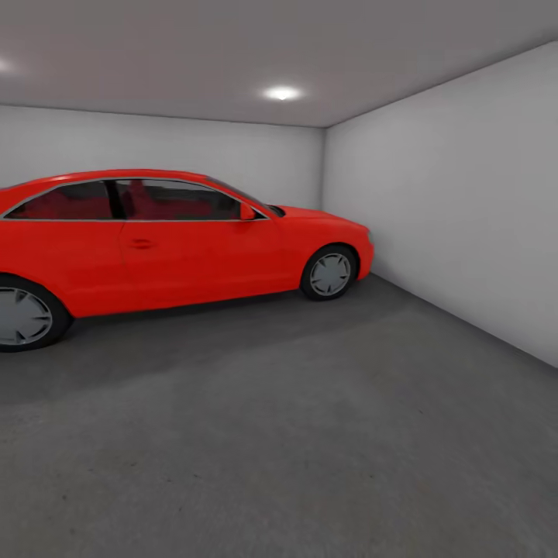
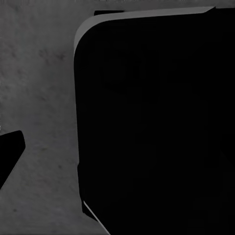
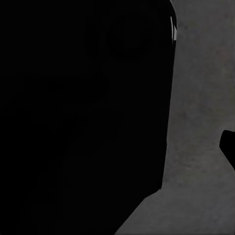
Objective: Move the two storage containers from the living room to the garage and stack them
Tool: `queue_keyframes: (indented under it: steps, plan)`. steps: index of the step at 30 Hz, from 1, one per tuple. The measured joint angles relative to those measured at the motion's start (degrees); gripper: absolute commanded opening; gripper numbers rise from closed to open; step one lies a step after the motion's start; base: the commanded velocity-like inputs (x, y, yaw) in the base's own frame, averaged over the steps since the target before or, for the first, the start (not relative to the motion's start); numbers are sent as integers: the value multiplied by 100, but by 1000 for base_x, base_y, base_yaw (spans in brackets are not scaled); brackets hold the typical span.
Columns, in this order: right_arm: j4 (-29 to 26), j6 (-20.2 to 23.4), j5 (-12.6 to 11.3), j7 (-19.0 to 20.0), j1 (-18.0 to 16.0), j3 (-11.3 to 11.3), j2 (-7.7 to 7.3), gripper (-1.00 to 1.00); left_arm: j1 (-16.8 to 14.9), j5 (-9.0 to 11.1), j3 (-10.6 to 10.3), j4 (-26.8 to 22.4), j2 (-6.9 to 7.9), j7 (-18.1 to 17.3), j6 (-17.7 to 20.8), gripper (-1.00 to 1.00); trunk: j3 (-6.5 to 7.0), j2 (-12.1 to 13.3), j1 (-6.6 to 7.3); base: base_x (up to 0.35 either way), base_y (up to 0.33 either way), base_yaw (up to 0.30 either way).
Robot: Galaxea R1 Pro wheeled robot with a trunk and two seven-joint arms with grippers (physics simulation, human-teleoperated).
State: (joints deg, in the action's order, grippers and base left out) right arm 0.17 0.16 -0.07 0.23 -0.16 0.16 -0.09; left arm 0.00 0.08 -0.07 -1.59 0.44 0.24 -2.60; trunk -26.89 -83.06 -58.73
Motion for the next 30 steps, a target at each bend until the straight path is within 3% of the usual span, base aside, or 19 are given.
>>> queue_keyframes:
  steps: [30]
  plan:
    - [-1, -82, -63, -1, 0, -8, 9, 100, 0, 0, 0, -1, 0, 0, 3, 100, 0, 0, 0, 0, 0, -282]
